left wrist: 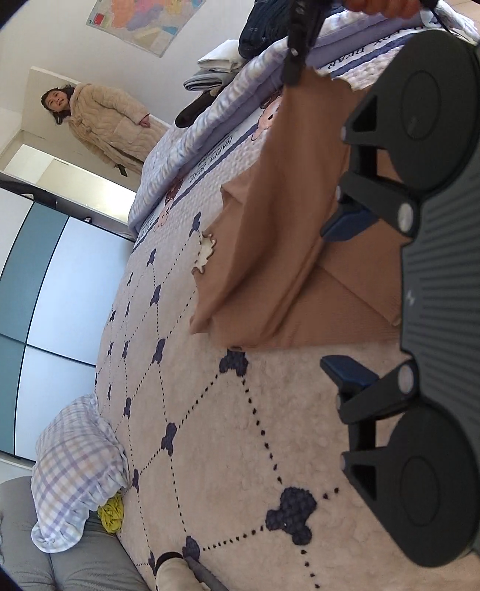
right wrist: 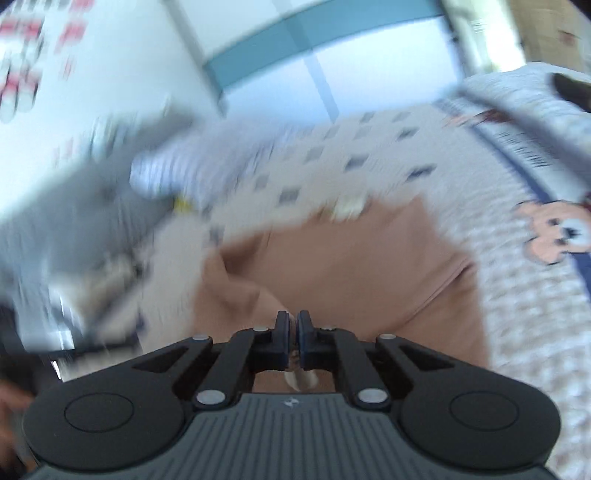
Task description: Fold clothes
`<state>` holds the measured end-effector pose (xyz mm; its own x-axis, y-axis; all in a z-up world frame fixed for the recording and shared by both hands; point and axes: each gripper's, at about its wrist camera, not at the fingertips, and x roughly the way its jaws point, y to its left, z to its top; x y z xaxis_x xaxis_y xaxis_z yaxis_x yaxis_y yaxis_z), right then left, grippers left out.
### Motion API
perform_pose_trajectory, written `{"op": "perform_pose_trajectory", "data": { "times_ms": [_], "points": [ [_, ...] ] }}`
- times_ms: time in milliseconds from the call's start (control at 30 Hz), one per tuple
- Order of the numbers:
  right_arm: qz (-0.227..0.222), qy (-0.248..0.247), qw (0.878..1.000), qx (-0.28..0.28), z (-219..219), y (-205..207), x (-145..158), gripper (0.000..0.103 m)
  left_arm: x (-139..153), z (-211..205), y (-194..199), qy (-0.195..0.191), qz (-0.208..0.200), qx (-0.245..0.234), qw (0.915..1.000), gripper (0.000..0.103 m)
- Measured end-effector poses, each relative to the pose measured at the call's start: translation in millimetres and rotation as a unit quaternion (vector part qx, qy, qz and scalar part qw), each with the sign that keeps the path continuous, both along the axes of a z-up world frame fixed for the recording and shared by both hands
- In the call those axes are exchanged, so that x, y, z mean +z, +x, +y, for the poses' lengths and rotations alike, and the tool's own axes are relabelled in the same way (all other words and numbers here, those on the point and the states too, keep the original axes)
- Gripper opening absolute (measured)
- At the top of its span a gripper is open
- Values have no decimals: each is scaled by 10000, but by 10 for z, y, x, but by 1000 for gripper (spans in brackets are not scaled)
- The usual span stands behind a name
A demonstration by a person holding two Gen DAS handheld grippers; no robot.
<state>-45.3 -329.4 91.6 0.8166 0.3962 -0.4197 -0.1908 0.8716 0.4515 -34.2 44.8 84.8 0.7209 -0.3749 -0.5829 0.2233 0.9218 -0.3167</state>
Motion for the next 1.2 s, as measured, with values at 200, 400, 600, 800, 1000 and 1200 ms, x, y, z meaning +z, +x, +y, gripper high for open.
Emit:
{"op": "perform_pose_trajectory", "data": {
  "times_ms": [200, 400, 600, 800, 1000, 1200],
  "points": [
    [1040, 135, 9926, -614, -473, -6, -396, 5, -101, -250, 323, -186, 28, -191, 9996, 69],
    [1243, 285, 9889, -765, -626, -19, -599, 8, -155, -331, 755, 158, -32, 14, 9999, 69],
    [939, -131, 9930, -698, -672, 137, -506, 33, -225, -356, 1221, 770, -106, 298, 9965, 69],
    [1131, -336, 9924, -338, -620, 120, -681, 41, -433, -384, 1570, 714, 274, 301, 9966, 26],
    [1034, -527, 9931, -175, -620, 137, -698, 6, -406, -221, 1537, 260, 245, 351, 9987, 18],
    [1051, 616, 9925, 136, -635, -23, -445, 6, -437, -76, 1590, 8, 347, 442, 9984, 18]
  ]
}}
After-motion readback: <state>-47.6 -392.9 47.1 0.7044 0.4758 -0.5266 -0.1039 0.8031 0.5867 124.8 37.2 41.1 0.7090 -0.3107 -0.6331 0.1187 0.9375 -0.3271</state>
